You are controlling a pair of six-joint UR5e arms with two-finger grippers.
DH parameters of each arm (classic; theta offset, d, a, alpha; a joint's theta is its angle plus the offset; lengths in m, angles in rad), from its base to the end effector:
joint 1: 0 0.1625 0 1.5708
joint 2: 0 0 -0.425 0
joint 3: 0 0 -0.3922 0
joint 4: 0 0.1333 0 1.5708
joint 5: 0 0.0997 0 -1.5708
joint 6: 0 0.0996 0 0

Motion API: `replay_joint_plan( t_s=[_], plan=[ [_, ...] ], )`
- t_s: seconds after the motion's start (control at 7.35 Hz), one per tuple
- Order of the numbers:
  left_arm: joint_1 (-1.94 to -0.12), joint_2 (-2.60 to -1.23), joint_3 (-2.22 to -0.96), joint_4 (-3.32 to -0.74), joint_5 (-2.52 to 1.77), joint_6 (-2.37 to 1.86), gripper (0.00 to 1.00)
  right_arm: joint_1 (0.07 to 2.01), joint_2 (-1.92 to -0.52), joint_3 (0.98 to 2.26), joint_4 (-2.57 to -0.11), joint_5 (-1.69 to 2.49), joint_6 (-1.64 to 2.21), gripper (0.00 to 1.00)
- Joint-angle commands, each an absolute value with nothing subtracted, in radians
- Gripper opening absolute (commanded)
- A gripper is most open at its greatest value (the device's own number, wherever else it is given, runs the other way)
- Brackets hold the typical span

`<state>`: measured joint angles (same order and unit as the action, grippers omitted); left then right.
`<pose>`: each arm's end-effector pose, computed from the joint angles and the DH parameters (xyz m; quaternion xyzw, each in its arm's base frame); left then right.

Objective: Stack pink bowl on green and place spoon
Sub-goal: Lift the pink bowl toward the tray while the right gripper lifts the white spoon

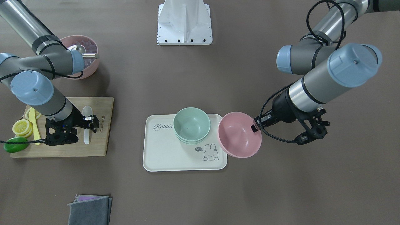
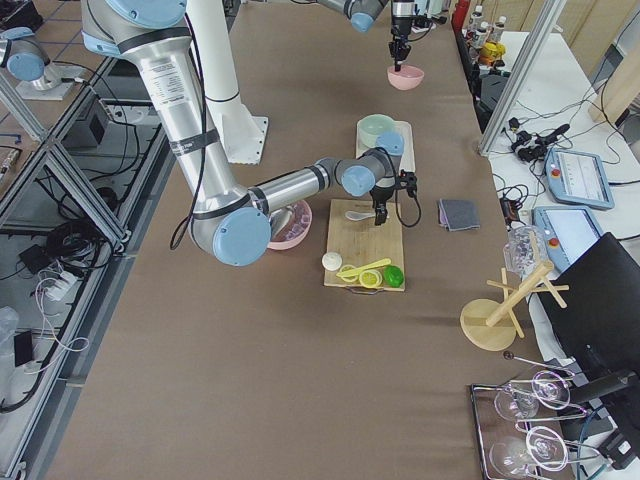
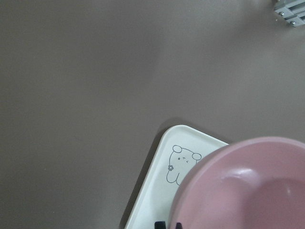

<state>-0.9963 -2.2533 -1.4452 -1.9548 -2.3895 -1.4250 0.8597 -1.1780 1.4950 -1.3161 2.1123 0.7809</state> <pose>0.3375 -0.6329 0.2445 -0.0737 0.5416 -0.1730 0.8193 -0.3722 -0.5576 0.4507 0.0254 -0.3729 -0.0431 0.9265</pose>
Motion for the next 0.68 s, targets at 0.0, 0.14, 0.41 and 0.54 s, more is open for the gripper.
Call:
replay_joint_plan(
  t_s=[0.0,0.14,0.41,0.54],
  plan=[
    [-0.996,-2.255,-1.439,-1.96,-2.385,-1.425,0.0,0.857,-1.178,1.494,-1.316,2.106,0.769,0.17],
    [-0.994,-2.255,-1.439,-1.96,-2.384,-1.425,0.0,0.867,-1.18,1.496,-1.318,2.112,0.753,0.0],
    [-0.991,-2.255,-1.439,-1.962,-2.384,-1.425,0.0,0.914,-1.177,1.506,-1.331,2.143,0.727,0.0],
    [-0.991,-2.26,-1.44,-1.962,-2.384,-1.425,0.0,0.952,-1.175,1.509,-1.331,2.189,0.727,0.0]
  ],
)
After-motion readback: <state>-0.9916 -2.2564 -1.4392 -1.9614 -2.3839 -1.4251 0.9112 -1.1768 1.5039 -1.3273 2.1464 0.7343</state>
